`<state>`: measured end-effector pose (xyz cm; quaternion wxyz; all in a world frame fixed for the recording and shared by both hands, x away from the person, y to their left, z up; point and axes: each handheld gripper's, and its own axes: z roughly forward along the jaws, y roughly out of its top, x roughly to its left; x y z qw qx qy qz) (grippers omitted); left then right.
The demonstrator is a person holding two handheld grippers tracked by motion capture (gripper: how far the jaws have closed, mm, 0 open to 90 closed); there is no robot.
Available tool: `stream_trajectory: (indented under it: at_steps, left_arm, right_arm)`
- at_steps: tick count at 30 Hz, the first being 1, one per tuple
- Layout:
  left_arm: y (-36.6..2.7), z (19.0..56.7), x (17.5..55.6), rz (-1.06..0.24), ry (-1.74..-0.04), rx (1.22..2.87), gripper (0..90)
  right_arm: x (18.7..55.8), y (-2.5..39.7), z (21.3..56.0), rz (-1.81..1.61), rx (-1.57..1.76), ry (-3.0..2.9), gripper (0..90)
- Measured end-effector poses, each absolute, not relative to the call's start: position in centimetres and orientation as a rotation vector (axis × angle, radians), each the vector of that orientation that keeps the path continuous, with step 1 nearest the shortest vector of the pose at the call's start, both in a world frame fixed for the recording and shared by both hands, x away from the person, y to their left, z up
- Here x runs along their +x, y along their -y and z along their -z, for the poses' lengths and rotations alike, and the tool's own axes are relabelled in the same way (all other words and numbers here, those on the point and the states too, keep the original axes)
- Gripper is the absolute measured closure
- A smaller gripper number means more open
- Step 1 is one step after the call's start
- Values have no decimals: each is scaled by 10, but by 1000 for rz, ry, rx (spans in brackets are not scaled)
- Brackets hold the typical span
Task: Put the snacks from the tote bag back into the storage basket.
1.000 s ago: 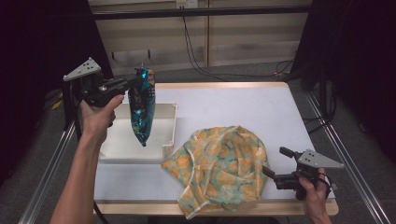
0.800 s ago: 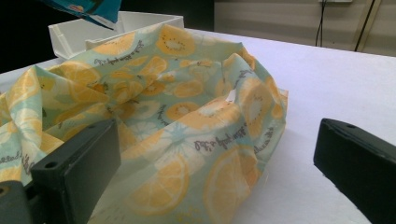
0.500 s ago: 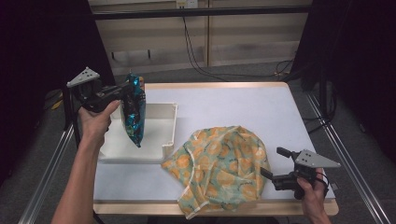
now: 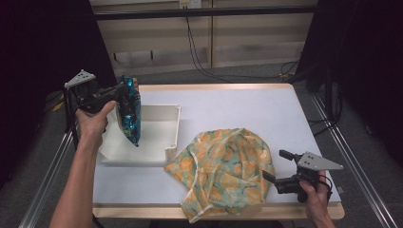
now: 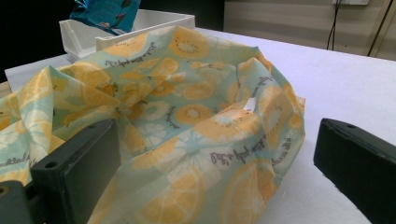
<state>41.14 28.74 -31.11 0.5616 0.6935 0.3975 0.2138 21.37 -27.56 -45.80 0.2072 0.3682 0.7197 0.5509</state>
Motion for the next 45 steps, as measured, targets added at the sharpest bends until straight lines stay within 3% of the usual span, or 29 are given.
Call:
stream_trajectory:
  at_steps: [45]
  left_arm:
    - [-215, 351, 473, -419, -911, 1652, 878]
  right_arm:
    - [214, 280, 461, -1552, 1024, -1997, 2]
